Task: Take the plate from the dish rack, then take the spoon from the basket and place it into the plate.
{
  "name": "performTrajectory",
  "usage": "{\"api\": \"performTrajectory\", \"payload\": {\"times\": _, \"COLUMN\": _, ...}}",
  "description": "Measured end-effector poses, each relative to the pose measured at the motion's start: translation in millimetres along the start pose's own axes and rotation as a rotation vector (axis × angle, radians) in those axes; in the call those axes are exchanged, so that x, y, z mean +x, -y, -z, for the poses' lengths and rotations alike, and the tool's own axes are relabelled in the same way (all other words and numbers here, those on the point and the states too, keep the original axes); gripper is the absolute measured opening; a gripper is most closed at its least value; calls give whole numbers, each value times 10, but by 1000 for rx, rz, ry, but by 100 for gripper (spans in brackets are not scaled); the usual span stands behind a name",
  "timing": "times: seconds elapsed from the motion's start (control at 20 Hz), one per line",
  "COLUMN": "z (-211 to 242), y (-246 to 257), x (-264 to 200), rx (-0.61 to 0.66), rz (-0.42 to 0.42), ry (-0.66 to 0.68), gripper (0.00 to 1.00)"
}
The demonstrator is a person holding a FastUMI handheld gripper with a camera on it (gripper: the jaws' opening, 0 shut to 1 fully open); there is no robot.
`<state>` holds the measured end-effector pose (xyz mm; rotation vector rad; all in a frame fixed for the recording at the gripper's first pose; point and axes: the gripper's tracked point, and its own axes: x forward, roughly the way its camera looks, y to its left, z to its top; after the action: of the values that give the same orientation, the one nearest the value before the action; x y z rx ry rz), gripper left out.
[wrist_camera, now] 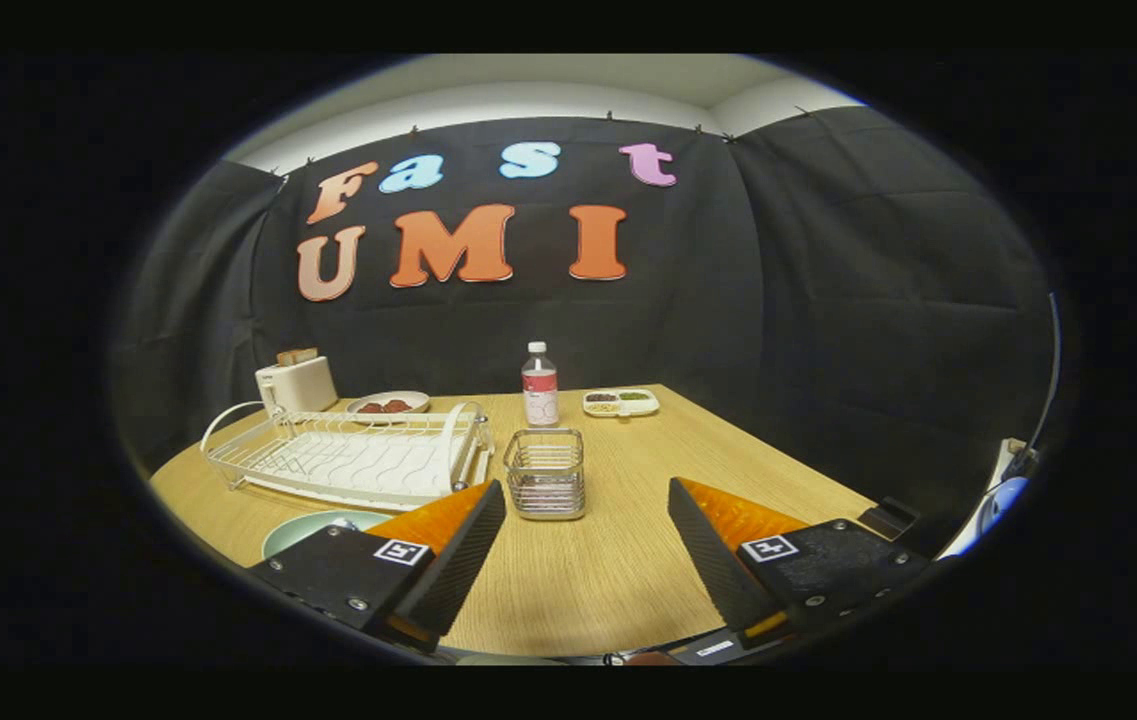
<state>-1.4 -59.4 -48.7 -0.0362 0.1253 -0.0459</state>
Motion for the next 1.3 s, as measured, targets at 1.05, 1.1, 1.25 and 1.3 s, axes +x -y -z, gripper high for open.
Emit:
{"api": "performTrajectory", "payload": {"times": 1.05, "z": 18, "y": 85, "x": 6, "rx": -1, "rz": 6, "ry": 11, "gripper": 97}}
{"api": "performTrajectory", "payload": {"times": 1.1, "z": 19, "y": 97, "x": 14, "rx": 1, "rz": 8, "ry": 12, "gripper": 97}}
{"api": "performTrajectory", "payload": {"times": 1.25, "z": 26, "y": 146, "x": 31, "rx": 3, "rz": 15, "ry": 11, "gripper": 97}}
{"api": "performTrajectory", "payload": {"times": 1.3, "z": 16, "y": 164, "x": 50, "rx": 0, "rz": 17, "ry": 15, "gripper": 97}}
